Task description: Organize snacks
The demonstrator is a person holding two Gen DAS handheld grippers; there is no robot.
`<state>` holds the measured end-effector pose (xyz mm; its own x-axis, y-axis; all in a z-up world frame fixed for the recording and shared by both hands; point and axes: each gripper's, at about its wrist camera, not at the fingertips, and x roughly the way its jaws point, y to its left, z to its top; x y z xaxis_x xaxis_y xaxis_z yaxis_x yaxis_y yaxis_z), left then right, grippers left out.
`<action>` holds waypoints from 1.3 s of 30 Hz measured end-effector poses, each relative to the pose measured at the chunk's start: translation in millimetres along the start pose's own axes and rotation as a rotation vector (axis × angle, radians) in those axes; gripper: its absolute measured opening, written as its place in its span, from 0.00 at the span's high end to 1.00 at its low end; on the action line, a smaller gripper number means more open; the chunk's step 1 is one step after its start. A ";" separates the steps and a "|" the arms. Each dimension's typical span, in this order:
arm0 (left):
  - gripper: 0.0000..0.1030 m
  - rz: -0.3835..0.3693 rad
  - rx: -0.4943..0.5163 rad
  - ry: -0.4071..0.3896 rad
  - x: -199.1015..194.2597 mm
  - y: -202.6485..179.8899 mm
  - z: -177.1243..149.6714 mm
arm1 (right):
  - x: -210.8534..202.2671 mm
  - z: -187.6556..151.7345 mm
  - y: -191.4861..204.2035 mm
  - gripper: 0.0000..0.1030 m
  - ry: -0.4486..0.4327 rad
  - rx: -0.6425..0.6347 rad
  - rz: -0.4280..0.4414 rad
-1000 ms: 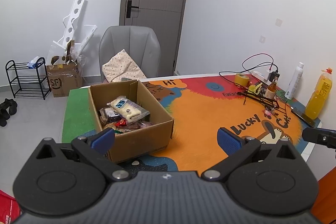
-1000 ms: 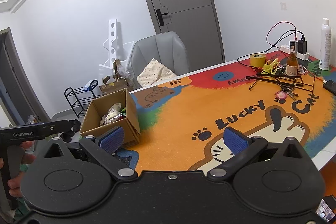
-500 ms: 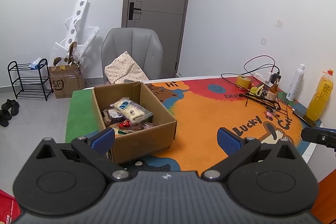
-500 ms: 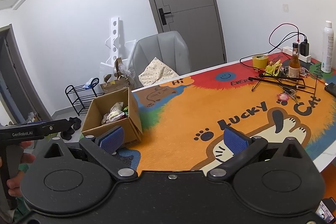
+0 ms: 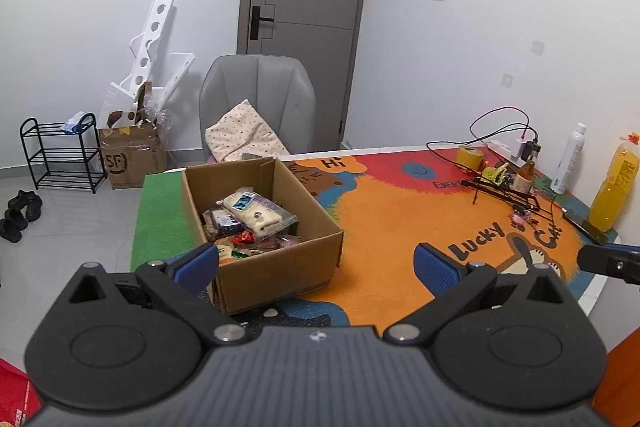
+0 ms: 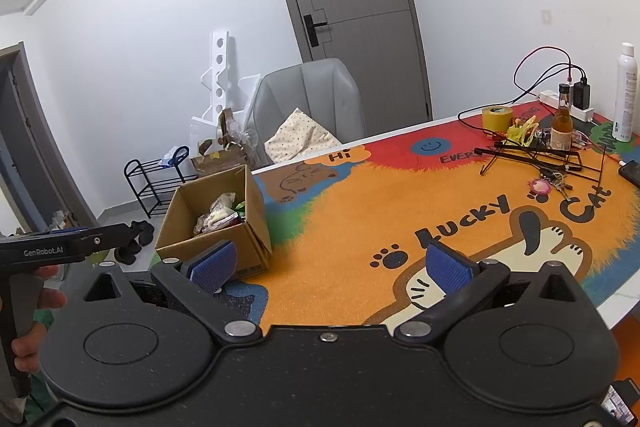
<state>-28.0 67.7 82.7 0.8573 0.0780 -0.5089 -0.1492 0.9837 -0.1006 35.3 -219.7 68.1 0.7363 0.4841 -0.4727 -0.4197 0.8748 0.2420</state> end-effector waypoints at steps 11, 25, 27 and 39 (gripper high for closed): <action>0.00 -0.005 0.008 -0.001 -1.8 -0.5 -0.7 | 2.7 -0.8 -1.4 0.00 0.007 0.003 -0.002; 0.00 -0.005 0.003 -0.008 -5.8 1.1 -1.3 | 4.6 0.7 7.6 0.00 0.006 -0.022 -0.018; 0.00 -0.006 -0.001 -0.007 -6.2 2.0 -1.3 | 4.5 1.4 9.3 0.00 0.005 -0.028 -0.021; 0.00 -0.008 0.000 -0.010 -7.5 3.8 -2.6 | 7.9 4.2 16.3 0.00 0.015 -0.049 -0.024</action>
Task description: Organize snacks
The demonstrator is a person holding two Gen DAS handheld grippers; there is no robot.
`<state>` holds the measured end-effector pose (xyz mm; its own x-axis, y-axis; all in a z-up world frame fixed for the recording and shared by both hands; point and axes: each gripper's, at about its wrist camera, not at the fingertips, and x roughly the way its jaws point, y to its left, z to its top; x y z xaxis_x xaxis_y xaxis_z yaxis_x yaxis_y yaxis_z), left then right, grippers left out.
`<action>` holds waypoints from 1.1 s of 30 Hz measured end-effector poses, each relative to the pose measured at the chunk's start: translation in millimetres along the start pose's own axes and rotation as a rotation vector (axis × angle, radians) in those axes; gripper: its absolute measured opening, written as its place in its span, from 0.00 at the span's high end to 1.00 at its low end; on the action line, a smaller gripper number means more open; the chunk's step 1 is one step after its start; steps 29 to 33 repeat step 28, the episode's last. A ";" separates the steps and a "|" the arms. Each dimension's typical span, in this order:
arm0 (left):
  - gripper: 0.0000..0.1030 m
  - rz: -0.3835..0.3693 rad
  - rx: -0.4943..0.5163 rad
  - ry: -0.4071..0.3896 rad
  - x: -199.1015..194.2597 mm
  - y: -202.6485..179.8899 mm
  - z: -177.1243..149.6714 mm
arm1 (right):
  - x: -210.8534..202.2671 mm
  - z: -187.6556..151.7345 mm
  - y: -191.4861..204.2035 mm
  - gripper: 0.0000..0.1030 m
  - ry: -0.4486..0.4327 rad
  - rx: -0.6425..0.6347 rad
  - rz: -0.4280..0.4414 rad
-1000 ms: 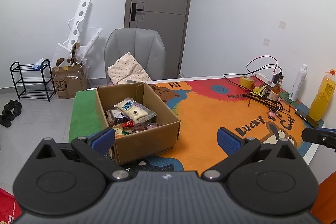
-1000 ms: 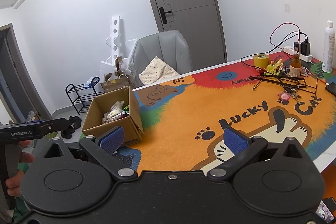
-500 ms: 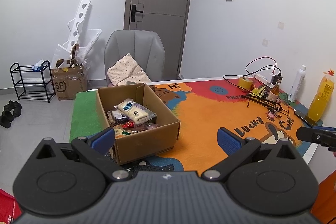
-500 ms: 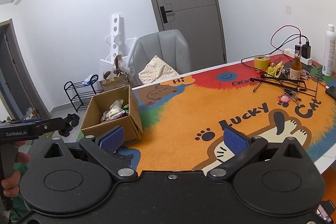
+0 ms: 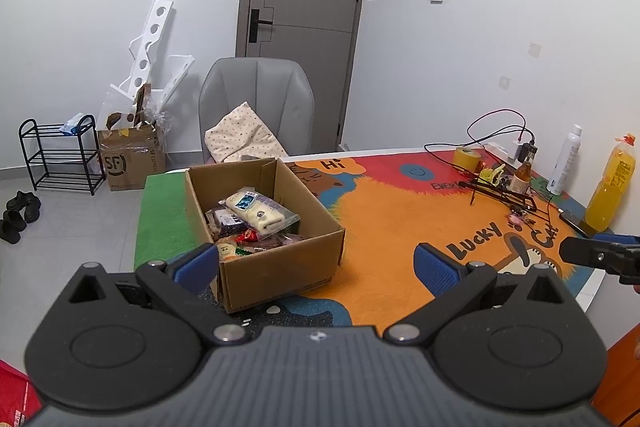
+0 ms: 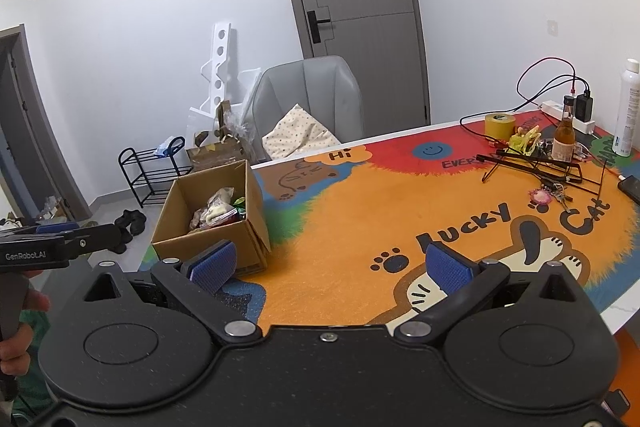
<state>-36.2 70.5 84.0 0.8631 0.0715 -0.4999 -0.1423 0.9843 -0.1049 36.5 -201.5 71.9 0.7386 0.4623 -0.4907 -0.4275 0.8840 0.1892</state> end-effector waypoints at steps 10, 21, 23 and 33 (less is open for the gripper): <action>0.00 0.002 0.001 0.001 -0.7 -0.2 -1.0 | 3.2 4.0 7.3 0.00 0.004 -0.024 0.000; 0.00 -0.003 0.014 -0.008 -2.7 0.1 0.3 | 7.3 10.6 15.3 0.00 0.009 -0.054 -0.003; 0.00 -0.004 0.018 -0.012 -3.4 0.5 1.5 | 8.5 11.1 15.6 0.00 0.011 -0.053 0.001; 0.00 -0.006 0.023 -0.008 -2.1 2.0 3.9 | 14.3 12.1 18.1 0.00 0.020 -0.059 0.005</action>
